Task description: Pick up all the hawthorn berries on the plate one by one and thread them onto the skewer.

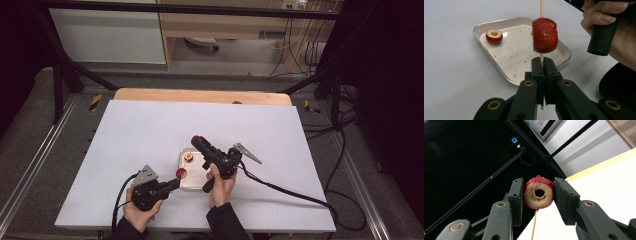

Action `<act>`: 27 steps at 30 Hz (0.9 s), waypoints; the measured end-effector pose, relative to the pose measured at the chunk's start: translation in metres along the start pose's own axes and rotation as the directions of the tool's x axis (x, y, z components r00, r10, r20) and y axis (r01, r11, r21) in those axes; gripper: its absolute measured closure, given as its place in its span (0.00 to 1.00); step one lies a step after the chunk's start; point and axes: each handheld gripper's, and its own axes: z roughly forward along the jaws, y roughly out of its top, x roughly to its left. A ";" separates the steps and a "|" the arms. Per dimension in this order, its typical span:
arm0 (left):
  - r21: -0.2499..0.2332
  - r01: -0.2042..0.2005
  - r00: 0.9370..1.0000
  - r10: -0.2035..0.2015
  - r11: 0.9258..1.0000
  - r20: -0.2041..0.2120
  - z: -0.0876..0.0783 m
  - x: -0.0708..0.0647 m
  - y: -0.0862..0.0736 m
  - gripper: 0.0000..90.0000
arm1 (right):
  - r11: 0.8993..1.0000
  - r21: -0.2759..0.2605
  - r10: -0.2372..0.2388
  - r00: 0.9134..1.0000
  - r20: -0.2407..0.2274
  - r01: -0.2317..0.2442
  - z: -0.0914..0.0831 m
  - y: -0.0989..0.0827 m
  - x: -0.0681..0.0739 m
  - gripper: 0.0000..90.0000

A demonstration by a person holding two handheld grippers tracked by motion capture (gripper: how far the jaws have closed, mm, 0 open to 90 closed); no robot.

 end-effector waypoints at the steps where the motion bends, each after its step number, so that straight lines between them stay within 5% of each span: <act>1: 0.001 0.000 1.000 0.000 1.000 0.000 0.000 0.000 0.000 0.98 | 1.000 0.002 0.001 1.000 0.000 -0.001 0.000 0.000 0.000 0.68; 27: 0.004 0.031 0.999 -0.031 1.000 -0.015 0.003 0.001 0.000 0.98 | 0.997 0.071 -0.009 1.000 0.002 0.009 0.000 -0.019 -0.004 0.68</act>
